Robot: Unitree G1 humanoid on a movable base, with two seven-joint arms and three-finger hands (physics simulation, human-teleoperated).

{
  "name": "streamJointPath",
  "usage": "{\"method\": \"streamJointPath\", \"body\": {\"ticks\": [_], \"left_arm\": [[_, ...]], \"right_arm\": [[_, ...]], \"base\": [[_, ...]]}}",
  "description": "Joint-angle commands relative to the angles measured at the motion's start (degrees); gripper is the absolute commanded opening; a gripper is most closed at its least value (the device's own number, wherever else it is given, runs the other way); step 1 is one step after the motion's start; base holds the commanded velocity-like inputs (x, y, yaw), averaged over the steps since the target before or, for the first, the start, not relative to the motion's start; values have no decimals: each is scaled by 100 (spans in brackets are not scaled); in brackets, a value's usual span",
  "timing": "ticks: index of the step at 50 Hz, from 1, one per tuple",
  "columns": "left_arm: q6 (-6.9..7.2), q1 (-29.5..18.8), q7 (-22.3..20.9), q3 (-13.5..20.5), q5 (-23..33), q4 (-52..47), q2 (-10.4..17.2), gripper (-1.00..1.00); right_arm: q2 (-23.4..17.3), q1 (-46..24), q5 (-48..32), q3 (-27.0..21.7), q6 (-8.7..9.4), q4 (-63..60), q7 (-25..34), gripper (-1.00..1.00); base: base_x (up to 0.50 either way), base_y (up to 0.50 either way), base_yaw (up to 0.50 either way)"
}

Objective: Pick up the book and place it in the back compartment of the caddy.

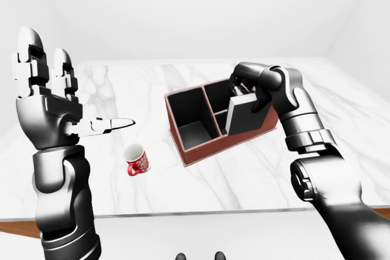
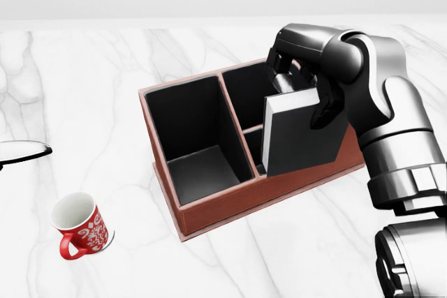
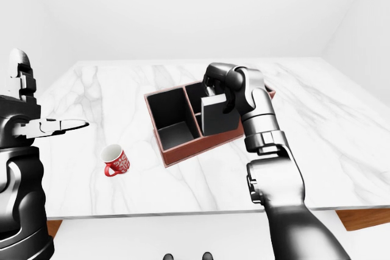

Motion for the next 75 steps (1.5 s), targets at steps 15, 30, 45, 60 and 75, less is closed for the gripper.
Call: {"method": "streamJointPath", "body": {"ticks": [15,30,45,60,75], "left_arm": [[0,4,-1,17,-22,-16,8,100],[0,6,-5,14,-23,-18,5,100],[0,16,-3,-7,-14,-29,-6,100],[0,9,-11,-11,-8,-7,-8,100],[0,15,-15,-12,-6,-22,-10,100]], "right_arm": [[-1,-991,60,79,-251,1813,-430,-100],[27,-1369,20,133,-251,2469,-850,-100],[24,-1608,-20,135,-251,2839,-1135,-100],[75,-1668,-80,148,-251,3100,-1505,-100],[60,-1596,-205,151,-251,3242,-1798,-100]], "base": [[0,0,0],[0,0,0],[0,0,0],[0,0,0],[0,0,0]]}}
